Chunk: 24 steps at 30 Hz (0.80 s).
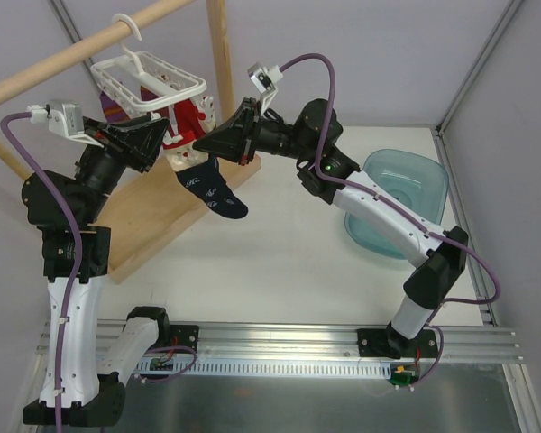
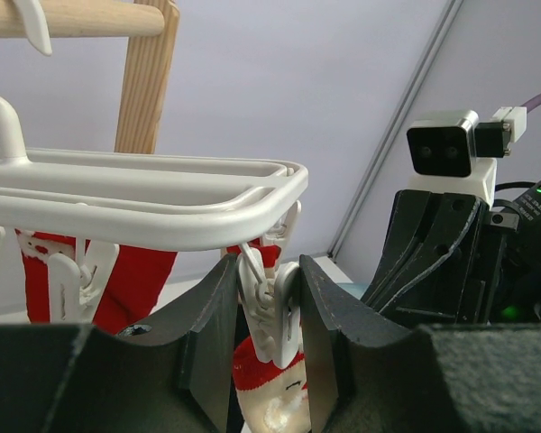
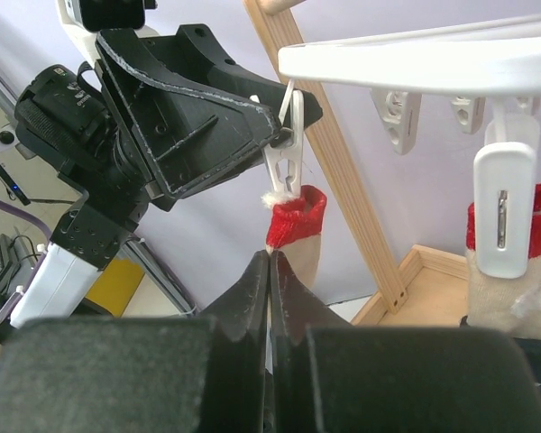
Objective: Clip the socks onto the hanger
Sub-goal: Clamp the sock onto the hanger.
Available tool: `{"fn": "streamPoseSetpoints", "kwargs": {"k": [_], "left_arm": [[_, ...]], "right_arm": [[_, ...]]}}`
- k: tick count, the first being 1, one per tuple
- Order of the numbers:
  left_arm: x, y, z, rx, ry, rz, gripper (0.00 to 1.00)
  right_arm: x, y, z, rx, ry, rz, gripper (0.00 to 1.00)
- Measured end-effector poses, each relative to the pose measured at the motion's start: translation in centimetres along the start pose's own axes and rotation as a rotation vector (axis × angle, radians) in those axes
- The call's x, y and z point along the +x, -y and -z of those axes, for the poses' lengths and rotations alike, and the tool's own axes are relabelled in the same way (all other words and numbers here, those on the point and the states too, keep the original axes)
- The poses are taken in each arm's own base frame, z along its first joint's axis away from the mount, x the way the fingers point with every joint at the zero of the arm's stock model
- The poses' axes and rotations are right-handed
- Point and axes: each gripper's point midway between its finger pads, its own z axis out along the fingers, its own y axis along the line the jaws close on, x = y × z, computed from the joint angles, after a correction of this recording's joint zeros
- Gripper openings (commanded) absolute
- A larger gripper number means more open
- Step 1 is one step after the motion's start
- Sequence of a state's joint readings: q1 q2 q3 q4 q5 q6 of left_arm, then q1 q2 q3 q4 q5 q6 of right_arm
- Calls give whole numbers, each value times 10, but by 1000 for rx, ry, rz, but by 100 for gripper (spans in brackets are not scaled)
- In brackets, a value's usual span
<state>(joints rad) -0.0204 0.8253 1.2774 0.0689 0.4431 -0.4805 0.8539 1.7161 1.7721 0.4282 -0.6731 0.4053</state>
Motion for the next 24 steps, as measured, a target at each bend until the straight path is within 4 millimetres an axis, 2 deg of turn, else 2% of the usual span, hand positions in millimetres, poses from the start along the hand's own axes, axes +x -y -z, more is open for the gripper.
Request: {"fn": "streamPoseSetpoints", "kwargs": {"k": [13, 24], "left_arm": [[-2, 4, -3, 29, 4, -7, 0], [-5, 8, -4, 54, 15, -9, 0]], "right_arm": [[-3, -9, 10, -21, -5, 8, 1], [-5, -10, 10, -24, -1, 5, 1]]}}
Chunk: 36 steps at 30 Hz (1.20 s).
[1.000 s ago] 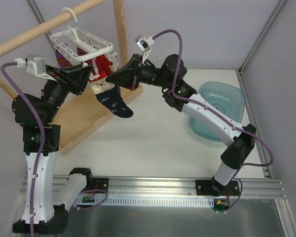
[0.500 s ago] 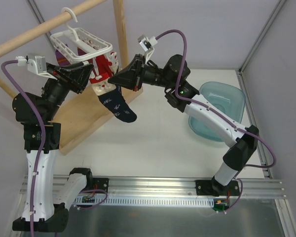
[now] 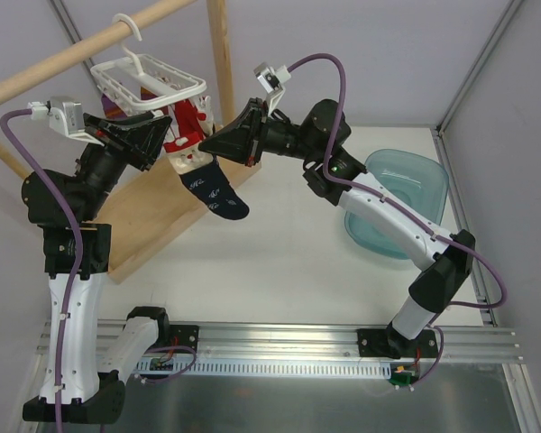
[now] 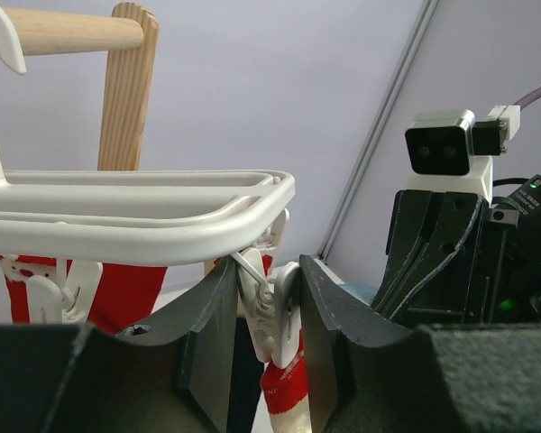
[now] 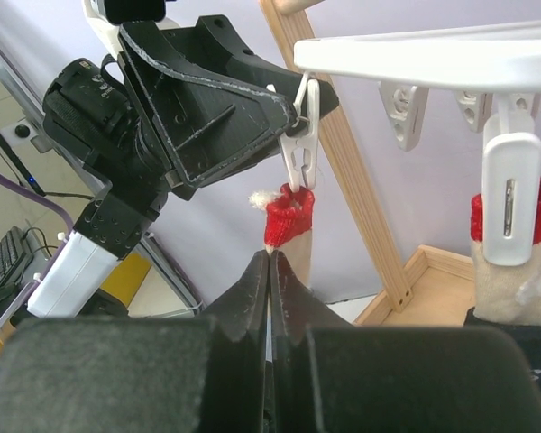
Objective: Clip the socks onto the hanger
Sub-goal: Clamp the sock onto the hanger.
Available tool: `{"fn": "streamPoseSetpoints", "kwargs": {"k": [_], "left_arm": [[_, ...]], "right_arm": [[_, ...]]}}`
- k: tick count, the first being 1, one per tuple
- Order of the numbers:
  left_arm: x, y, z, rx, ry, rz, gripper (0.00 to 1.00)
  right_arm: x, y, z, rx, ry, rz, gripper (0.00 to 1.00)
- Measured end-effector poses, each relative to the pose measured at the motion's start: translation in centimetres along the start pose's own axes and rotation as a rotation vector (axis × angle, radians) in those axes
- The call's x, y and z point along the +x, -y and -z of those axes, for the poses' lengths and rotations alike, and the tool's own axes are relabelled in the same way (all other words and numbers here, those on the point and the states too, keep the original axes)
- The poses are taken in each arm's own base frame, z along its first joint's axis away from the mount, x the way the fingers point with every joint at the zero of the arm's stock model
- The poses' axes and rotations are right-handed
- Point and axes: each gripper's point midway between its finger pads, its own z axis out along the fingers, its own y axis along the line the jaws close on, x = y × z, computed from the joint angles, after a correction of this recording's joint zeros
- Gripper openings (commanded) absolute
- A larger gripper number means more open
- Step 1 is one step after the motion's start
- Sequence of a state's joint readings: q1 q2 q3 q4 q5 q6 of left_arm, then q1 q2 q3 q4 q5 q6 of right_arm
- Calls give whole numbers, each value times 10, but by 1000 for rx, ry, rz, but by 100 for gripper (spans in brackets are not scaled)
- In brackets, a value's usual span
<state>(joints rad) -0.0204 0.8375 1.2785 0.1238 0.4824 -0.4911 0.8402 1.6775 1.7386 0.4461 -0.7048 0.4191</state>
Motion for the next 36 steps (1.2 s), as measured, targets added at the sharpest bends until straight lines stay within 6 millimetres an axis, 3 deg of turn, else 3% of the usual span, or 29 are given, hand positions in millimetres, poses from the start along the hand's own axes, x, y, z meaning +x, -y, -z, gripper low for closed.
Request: {"fn": "streamPoseSetpoints", "kwargs": {"k": [22, 36], "left_arm": [[8, 1, 2, 12, -11, 35, 0], [9, -9, 8, -87, -11, 127, 0]], "right_arm": [[-17, -2, -3, -30, 52, 31, 1], [-13, 10, -10, -37, 62, 43, 1]]}}
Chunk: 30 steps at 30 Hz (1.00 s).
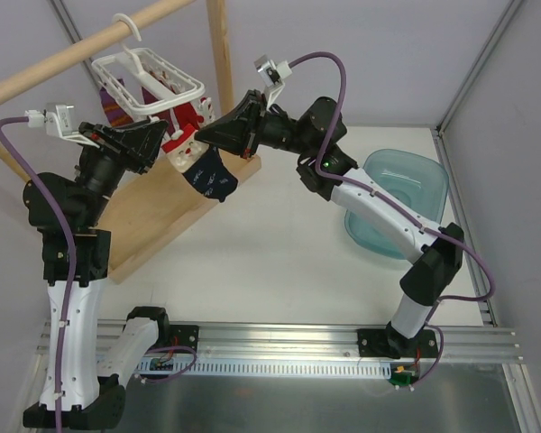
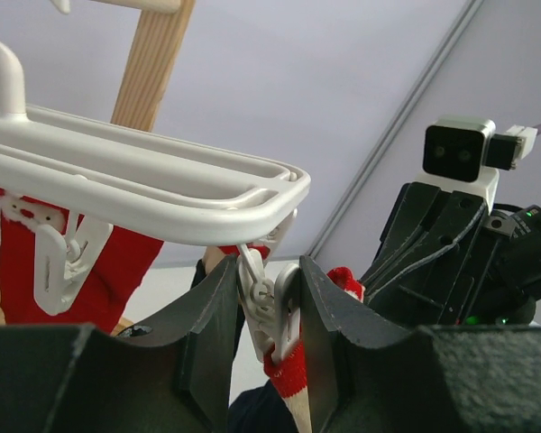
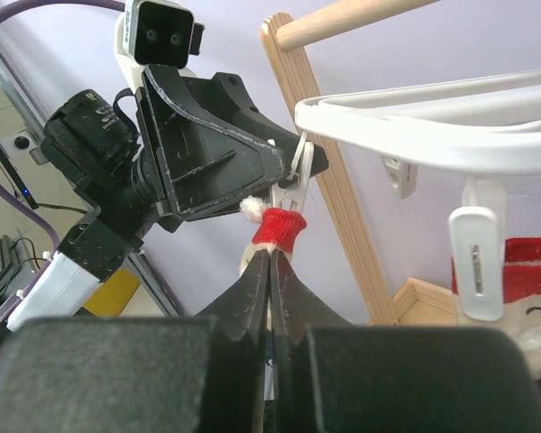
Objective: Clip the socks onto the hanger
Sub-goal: Clamp the sock onto the hanger.
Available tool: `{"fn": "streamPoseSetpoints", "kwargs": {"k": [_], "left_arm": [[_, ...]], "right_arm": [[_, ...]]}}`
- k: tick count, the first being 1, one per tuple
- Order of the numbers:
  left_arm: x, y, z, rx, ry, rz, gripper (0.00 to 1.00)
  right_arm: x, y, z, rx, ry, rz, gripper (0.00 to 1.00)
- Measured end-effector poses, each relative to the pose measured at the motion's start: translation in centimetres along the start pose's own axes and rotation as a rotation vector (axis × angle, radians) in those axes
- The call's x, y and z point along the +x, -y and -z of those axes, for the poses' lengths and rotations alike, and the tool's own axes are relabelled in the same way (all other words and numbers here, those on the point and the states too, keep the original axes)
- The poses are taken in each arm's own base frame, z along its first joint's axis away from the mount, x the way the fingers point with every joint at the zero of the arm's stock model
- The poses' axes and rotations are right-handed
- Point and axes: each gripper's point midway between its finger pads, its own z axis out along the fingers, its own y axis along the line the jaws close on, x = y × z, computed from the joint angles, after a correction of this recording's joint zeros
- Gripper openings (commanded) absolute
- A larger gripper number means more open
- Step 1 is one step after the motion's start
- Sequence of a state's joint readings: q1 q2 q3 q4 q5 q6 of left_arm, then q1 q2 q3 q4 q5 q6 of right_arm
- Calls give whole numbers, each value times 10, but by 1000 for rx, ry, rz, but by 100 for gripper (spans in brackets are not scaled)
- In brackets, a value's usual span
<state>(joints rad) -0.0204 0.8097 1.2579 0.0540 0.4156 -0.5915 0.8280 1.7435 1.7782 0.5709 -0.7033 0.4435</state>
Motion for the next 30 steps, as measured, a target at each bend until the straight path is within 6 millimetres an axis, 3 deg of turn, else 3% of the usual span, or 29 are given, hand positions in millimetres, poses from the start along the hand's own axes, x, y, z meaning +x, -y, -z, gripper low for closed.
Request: {"fn": "streamPoseSetpoints", "kwargs": {"k": [10, 21, 30], "left_arm": [[-6, -9, 7, -98, 10, 42, 0], [-2, -20, 9, -177, 3, 114, 0], [-1, -27, 8, -228, -2, 181, 0]], "right_arm": [[-9, 0, -5, -18, 29, 33, 1], [1, 17, -14, -22, 32, 10, 1], [-2, 15, -15, -52, 67, 48, 1]]}}
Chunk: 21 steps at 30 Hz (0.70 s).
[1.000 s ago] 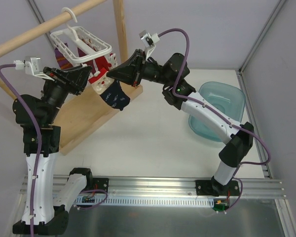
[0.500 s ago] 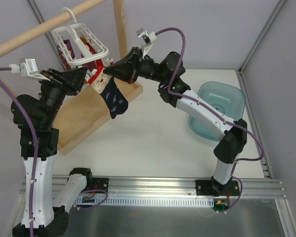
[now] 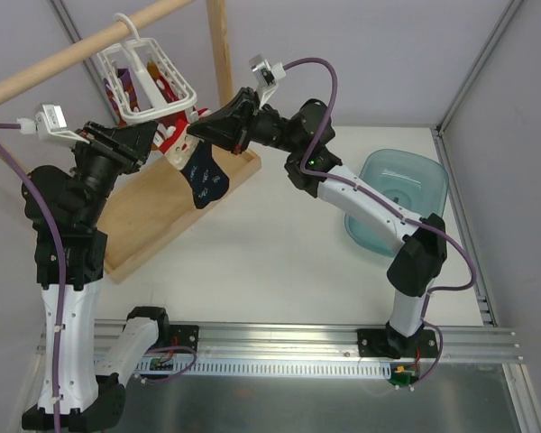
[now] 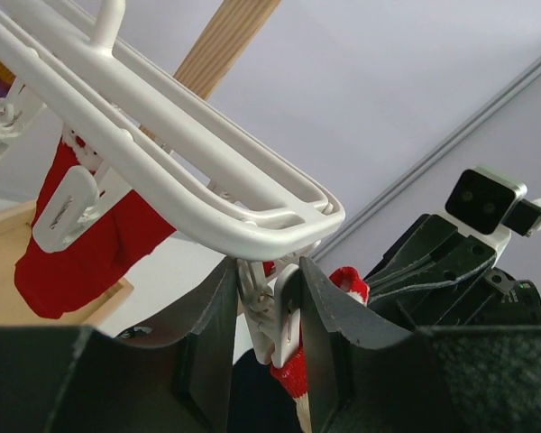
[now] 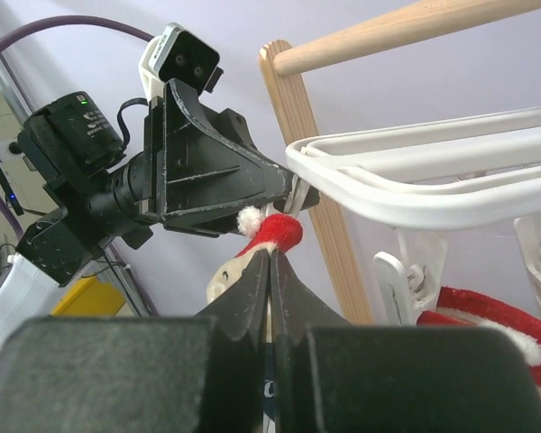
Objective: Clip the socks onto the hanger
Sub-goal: Clamp the sock onto the hanger.
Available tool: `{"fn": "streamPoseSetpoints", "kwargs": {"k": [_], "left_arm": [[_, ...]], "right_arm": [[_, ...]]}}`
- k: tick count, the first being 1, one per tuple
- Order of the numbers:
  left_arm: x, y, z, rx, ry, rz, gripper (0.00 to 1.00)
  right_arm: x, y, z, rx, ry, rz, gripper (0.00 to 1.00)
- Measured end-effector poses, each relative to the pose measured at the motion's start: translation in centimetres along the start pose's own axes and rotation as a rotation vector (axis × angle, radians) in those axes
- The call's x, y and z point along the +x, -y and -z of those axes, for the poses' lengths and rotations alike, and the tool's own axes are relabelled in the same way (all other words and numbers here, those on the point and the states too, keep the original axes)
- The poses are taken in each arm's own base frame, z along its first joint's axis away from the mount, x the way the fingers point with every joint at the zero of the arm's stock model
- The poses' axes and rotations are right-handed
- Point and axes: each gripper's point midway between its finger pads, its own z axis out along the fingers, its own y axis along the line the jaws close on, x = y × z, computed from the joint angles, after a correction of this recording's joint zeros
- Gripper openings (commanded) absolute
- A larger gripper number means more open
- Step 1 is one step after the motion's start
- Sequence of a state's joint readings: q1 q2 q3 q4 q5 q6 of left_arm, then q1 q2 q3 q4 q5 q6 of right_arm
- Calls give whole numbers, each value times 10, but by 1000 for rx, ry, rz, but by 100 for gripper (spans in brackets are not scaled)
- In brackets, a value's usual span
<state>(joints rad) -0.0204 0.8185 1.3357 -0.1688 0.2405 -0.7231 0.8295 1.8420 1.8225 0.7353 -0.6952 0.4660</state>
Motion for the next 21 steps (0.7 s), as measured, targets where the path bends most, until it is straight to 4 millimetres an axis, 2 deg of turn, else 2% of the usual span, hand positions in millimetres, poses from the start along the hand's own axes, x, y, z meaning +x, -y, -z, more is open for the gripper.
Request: {"fn": "streamPoseSetpoints", "kwargs": {"k": [7, 13, 21], "left_arm": [[1, -5, 0, -35, -4, 34, 0], [-6, 0, 1, -38, 9, 48, 0], [-7, -1, 2, -43, 12, 43, 0]], "right_arm": [[11, 2, -2, 4, 1, 44, 1], [26, 10, -2, 29, -17, 82, 1], [25, 17, -2, 59, -12, 112, 1]]}}
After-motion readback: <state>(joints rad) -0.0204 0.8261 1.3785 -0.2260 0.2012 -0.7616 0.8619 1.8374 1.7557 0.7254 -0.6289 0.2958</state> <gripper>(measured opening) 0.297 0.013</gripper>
